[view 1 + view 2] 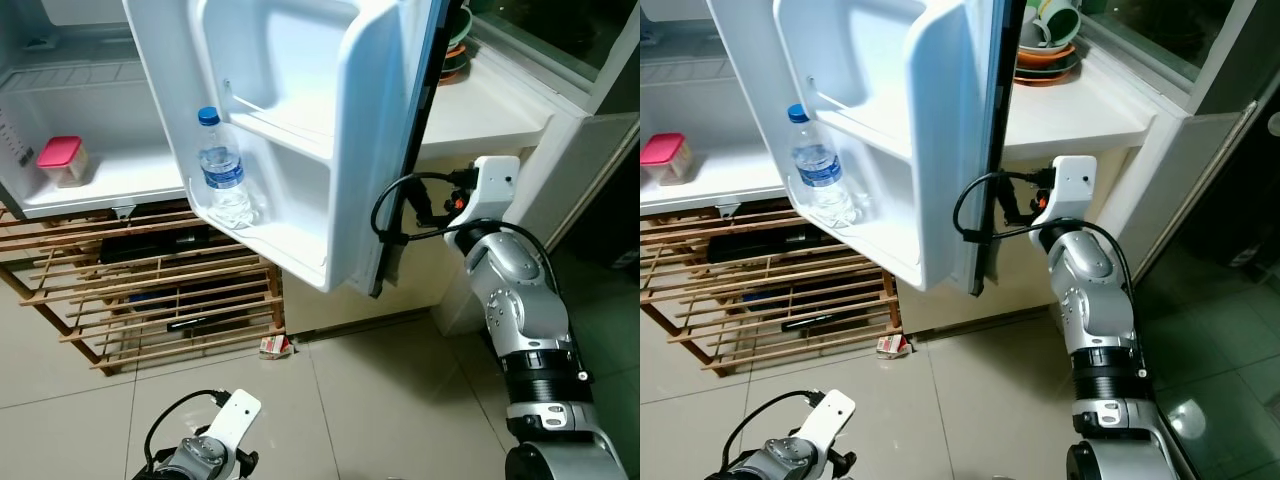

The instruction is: Restocking fridge

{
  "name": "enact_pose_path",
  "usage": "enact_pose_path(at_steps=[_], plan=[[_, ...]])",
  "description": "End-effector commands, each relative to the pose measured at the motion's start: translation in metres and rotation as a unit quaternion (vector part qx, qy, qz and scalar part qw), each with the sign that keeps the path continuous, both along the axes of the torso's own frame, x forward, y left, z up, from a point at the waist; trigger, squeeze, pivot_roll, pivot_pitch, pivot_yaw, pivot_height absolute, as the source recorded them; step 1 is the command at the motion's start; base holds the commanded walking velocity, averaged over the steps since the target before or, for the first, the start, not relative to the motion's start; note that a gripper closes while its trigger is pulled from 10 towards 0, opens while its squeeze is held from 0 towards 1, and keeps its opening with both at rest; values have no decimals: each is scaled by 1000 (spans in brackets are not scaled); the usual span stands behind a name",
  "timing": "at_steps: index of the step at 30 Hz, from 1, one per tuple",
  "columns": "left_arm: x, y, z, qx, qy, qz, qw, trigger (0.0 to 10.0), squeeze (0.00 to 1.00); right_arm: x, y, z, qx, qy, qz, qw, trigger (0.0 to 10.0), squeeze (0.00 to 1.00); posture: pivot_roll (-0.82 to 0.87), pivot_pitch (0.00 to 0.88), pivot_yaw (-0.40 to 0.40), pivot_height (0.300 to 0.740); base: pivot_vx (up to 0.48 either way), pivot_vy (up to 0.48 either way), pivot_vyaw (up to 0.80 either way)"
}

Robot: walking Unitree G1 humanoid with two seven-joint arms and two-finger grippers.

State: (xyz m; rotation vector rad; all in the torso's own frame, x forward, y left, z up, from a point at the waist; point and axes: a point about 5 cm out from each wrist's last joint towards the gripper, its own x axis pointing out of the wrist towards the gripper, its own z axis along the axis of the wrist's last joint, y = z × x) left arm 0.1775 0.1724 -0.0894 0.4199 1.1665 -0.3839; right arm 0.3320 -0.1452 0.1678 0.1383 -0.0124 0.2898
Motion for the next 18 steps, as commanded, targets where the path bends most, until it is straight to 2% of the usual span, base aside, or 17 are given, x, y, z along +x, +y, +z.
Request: enact_pose_path(at_steps=[1, 3, 5, 7, 9, 10, 11, 12, 13, 14, 15, 17, 18], plan=[[-6, 2, -2, 7, 18, -11, 1000, 10000, 0, -8, 16, 17, 6, -23, 49, 999, 10000, 0, -161, 0, 6, 740, 0, 0, 0], [-9, 3, -3, 10, 24, -13, 1000, 10000, 0, -14, 18, 19, 5, -24, 61, 998, 10000, 0, -161, 0, 6, 740, 0, 0, 0], [-21, 8, -8, 20, 64, -19, 998, 10000, 0, -28, 22, 26, 4, -28, 95, 995, 10000, 0, -167, 0, 12, 740, 0, 0, 0], [-24, 9, -9, 22, 74, -19, 997, 10000, 0, -29, 22, 27, 5, -28, 101, 994, 10000, 0, -169, 0, 15, 740, 0, 0, 0], [-31, 14, -11, 35, 91, -33, 995, 10000, 0, -39, 25, 36, 24, -31, 145, 989, 10000, 0, -172, 0, 18, 740, 0, 0, 0], [-31, 14, -11, 35, 91, -33, 995, 10000, 0, -39, 25, 36, 24, -31, 145, 989, 10000, 0, -172, 0, 18, 740, 0, 0, 0], [-34, 16, -11, 42, 98, -44, 993, 10000, 0, -46, 27, 41, 40, -32, 177, 983, 10000, 0, -172, 0, 18, 740, 0, 0, 0], [-38, 19, -12, 50, 105, -53, 992, 10000, 0, -57, 30, 50, 79, -33, 222, 971, 10000, 0, -177, 0, 24, 740, 0, 0, 0], [-43, 23, -13, 62, 113, -60, 990, 10000, 0, -77, 34, 66, 125, -45, 305, 943, 10000, 0, -177, 0, 24, 740, 0, 0, 0], [-43, 23, -13, 62, 113, -60, 990, 10000, 0, -77, 34, 66, 125, -45, 305, 943, 10000, 0, -177, 0, 24, 740, 0, 0, 0], [-44, 24, -14, 64, 114, -58, 990, 10000, 0, -85, 34, 71, 144, -49, 332, 931, 10000, 0, -177, 0, 24, 740, 0, 0, 0], [-42, 23, -13, 62, 114, -53, 990, 10000, 0, -93, 32, 75, 164, -48, 356, 919, 10000, 0, -177, 0, 30, 740, 0, 0, 0], [-42, 23, -13, 62, 114, -53, 990, 10000, 0, -93, 32, 75, 164, -48, 356, 919, 10000, 0, -177, 0, 30, 740, 0, 0, 0]])
